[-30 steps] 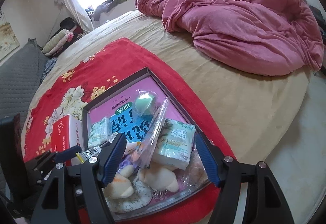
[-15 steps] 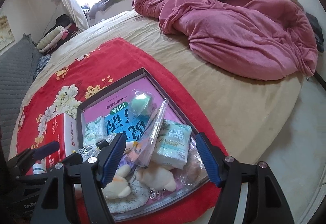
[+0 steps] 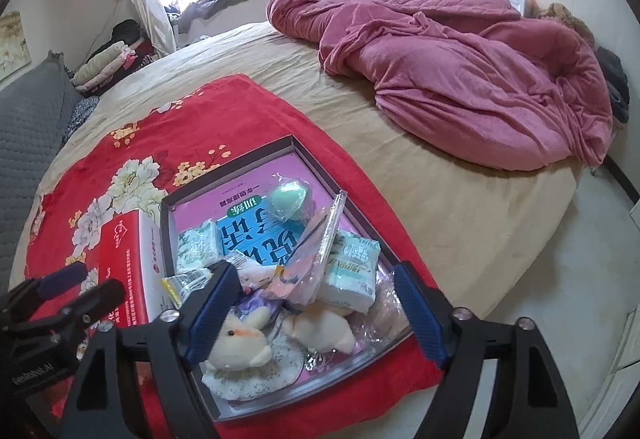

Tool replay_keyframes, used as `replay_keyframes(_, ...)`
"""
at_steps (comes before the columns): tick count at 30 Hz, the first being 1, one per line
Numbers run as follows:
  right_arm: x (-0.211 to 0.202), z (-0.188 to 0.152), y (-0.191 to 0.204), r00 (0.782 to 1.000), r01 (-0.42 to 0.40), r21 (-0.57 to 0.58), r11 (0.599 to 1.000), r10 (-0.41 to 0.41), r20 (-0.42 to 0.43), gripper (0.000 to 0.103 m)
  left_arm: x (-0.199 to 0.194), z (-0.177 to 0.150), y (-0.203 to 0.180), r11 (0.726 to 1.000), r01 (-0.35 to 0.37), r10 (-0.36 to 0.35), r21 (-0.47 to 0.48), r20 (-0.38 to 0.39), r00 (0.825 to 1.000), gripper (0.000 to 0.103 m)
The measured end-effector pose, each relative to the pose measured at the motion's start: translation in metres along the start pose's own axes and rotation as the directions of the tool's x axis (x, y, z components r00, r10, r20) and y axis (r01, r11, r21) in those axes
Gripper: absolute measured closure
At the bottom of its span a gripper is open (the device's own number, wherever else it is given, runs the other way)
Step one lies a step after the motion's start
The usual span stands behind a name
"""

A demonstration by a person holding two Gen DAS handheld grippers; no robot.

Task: Organize soft objects
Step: 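Withdraw both open tools away from the pink box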

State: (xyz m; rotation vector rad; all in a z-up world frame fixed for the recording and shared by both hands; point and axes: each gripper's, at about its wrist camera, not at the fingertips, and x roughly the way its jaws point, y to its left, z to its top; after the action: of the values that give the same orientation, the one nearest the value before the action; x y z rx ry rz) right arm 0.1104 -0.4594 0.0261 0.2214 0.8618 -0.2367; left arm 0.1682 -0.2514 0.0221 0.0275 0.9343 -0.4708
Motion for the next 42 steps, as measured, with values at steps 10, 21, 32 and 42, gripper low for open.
replay_keyframes(10,-0.036,-0.009,0.023,0.998,0.017,-0.014,1.0,-0.016,0.054,0.02,-0.035,-0.016,0.011,1.0,-0.004,0.004,-0.012,0.036,0.999,0.023)
replay_keyframes(21,-0.07,-0.024,0.036,0.992,0.052,-0.006,0.999,-0.051,0.116,0.02,-0.063,-0.036,0.019,1.0,-0.015,0.017,-0.021,0.062,0.998,0.022)
replay_keyframes(32,-0.08,-0.042,0.035,0.989,0.057,0.004,0.998,-0.057,0.135,0.02,-0.066,-0.056,0.02,0.999,-0.034,0.036,-0.029,0.053,0.998,0.022)
replay_keyframes(42,-0.075,-0.058,0.029,0.991,0.038,0.029,0.999,-0.041,0.129,0.02,-0.056,-0.068,0.015,0.997,-0.062,0.063,-0.037,0.046,0.997,0.022)
